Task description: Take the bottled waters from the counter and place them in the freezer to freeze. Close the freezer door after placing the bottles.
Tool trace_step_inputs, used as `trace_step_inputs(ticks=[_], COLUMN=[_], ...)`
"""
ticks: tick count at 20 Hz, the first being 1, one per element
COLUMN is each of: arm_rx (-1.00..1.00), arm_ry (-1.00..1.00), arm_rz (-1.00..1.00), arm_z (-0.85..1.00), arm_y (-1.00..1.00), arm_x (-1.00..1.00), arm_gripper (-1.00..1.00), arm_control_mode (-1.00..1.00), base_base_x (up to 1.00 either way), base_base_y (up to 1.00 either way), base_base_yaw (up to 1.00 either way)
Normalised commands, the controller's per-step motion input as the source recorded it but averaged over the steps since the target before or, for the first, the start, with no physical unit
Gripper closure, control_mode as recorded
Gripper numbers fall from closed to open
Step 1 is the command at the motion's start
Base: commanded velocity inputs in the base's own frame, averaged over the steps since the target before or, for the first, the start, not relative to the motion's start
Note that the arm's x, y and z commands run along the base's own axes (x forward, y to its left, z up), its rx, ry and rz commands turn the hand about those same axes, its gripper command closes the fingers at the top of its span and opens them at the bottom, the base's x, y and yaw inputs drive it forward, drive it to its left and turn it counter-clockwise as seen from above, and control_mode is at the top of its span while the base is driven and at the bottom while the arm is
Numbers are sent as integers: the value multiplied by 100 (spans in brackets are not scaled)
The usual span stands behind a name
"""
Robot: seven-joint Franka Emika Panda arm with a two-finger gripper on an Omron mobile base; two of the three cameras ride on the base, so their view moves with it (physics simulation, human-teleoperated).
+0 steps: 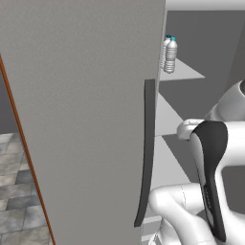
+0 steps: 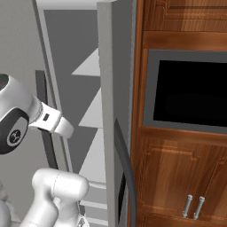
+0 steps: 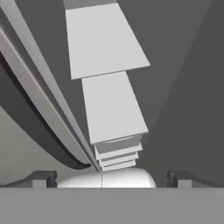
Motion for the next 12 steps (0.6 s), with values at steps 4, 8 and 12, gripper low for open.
trace_step_inputs(ticks=[4,8,12], arm_rx=[0,0,3], arm_ry=[1,0,0], arm_rz=[0,1,2], arm_z=[-22,-19,-21], arm_y=[14,13,3], arm_x=[-5,-1,0], arm_gripper=[-100,-100,-100], arm_control_mode=[-100,-100,-100], base_base_x=[0,0,0], base_base_y=[0,0,0], base_base_yaw=[0,0,0])
